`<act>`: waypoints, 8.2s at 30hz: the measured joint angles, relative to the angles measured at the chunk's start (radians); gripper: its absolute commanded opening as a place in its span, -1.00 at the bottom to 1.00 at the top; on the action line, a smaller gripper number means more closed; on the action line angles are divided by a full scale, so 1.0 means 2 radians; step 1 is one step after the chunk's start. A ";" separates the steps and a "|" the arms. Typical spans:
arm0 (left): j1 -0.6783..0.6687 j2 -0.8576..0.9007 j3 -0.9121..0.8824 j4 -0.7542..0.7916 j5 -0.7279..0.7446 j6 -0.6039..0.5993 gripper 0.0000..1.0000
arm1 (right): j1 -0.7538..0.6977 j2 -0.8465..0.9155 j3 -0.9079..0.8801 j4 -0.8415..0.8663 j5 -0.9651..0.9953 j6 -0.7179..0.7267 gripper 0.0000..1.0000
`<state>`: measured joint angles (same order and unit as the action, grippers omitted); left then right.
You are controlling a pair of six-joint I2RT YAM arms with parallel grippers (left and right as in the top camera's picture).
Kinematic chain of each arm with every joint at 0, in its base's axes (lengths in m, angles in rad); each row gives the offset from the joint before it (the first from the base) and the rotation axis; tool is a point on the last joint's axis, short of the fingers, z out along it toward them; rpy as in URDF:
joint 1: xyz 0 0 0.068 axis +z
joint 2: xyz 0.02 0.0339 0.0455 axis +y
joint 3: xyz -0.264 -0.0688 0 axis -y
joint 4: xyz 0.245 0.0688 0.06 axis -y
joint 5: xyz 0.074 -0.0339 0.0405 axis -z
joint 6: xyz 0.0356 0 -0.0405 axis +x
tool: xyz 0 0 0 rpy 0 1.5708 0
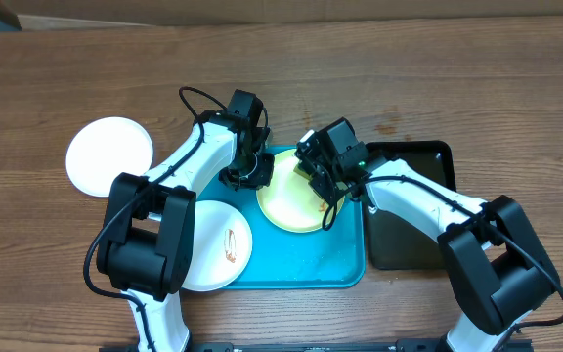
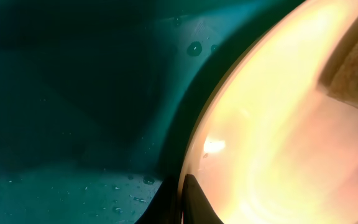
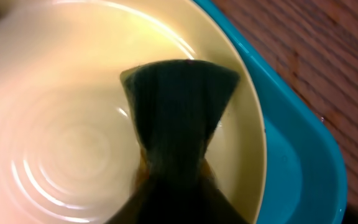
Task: Clean dirty plates on tray and stack at the side
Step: 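Scrub the yellow plate with the sponge while the left gripper holds it, then return the sponge to the black tray and release it with the right gripper, then lift the yellow plate with the left gripper and tilt it over the black tray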
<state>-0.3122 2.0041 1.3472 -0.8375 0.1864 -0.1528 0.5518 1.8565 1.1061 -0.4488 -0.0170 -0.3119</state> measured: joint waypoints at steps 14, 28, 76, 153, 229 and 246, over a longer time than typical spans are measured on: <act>0.000 0.000 0.000 -0.001 0.002 0.004 -0.92 | -0.001 -0.003 -0.001 -0.055 -0.027 0.074 -0.92; 0.000 0.000 0.000 -0.002 0.000 0.011 -0.92 | -0.005 -0.003 -0.002 -0.071 -0.128 0.174 -0.93; 0.000 0.000 0.000 -0.002 -0.002 0.011 -0.92 | -0.087 -0.014 -0.078 0.005 -0.274 0.276 -0.93; 0.000 0.000 0.000 -0.004 -0.007 0.011 -0.92 | -0.160 -0.085 -0.072 -0.207 0.017 0.337 -0.76; -0.231 -0.076 0.080 0.302 -0.307 0.088 -0.92 | -0.453 -0.085 0.042 -0.251 -0.005 0.350 1.00; -0.353 -0.076 0.080 0.387 -0.456 0.317 -0.92 | -0.453 -0.085 0.042 -0.251 -0.005 0.350 1.00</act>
<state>-1.0183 1.8519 1.5063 -0.0639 -0.7250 0.4816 -0.3538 1.6863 1.1896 -0.9504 -0.0265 0.3885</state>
